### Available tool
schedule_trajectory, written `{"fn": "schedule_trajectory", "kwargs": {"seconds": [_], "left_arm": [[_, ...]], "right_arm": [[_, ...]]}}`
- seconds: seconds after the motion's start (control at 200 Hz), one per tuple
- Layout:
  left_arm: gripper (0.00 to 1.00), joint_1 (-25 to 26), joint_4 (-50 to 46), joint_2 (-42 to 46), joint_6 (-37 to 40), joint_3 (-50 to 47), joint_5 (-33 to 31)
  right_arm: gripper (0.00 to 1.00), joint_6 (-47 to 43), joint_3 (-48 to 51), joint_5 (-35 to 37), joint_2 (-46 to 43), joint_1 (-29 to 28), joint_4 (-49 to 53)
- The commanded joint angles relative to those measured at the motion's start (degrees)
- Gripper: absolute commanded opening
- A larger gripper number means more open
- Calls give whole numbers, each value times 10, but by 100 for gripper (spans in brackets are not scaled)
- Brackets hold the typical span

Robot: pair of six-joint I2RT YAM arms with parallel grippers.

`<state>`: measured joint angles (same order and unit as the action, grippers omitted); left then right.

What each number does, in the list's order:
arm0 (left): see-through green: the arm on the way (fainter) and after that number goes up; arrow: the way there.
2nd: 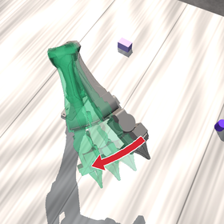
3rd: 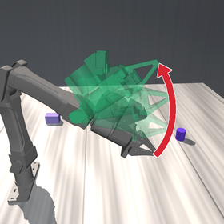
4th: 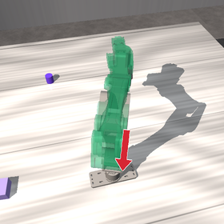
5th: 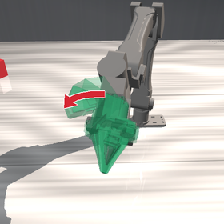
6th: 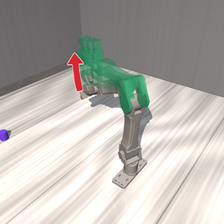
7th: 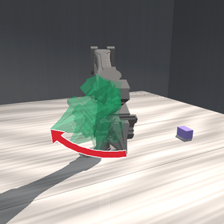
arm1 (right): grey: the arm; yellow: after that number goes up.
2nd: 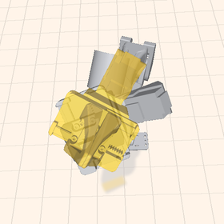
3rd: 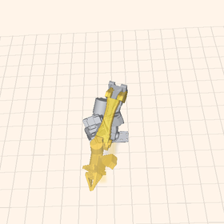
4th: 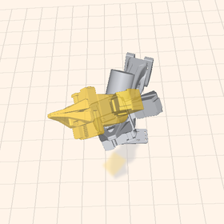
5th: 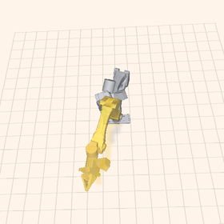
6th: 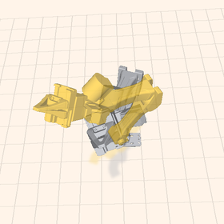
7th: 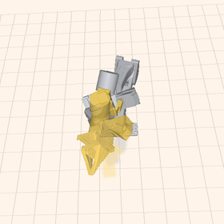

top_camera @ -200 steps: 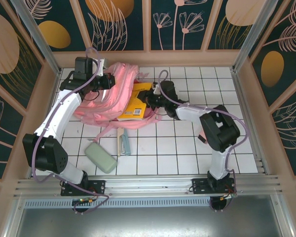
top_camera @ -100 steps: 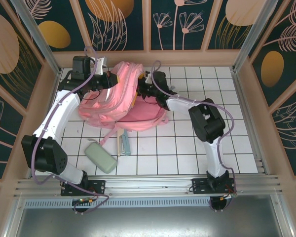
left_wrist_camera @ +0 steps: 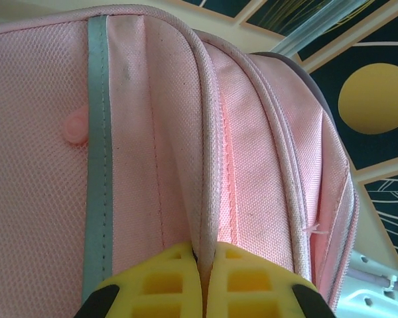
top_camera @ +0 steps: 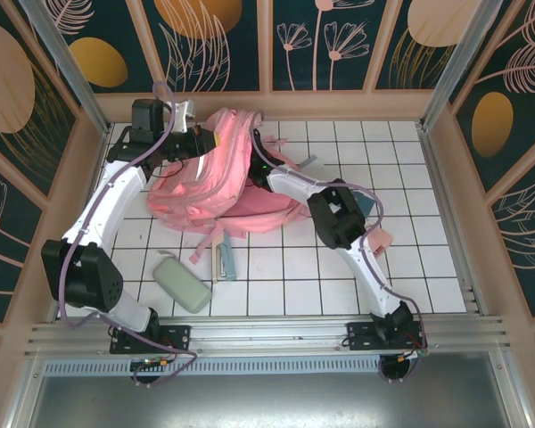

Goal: Pack the student bag

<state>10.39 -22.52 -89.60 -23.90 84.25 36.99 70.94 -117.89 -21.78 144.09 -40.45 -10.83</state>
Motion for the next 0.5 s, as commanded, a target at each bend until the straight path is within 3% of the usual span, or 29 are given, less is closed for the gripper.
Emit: {"fn": "schedule_trajectory", "kwargs": {"seconds": [0.0,0.11,0.265,0.29,0.36,0.495], "left_arm": [[0,2,87,17,5,47,33],[0,-1,72,20,10,52,4],[0,-25,94,29,-13,29,-10],[0,-30,101,31,-19,24,-9],[0,-40,120,37,-31,7,-7],[0,-46,146,49,-43,-21,-19]], "right_arm": [[39,-32,-51,18,-4,-4,45],[58,-92,24,38,-71,1,40],[72,-148,137,22,-170,22,3],[79,-153,153,22,-185,26,0],[86,-172,200,10,-225,35,-18],[88,-221,269,-5,-293,42,-24]]}}
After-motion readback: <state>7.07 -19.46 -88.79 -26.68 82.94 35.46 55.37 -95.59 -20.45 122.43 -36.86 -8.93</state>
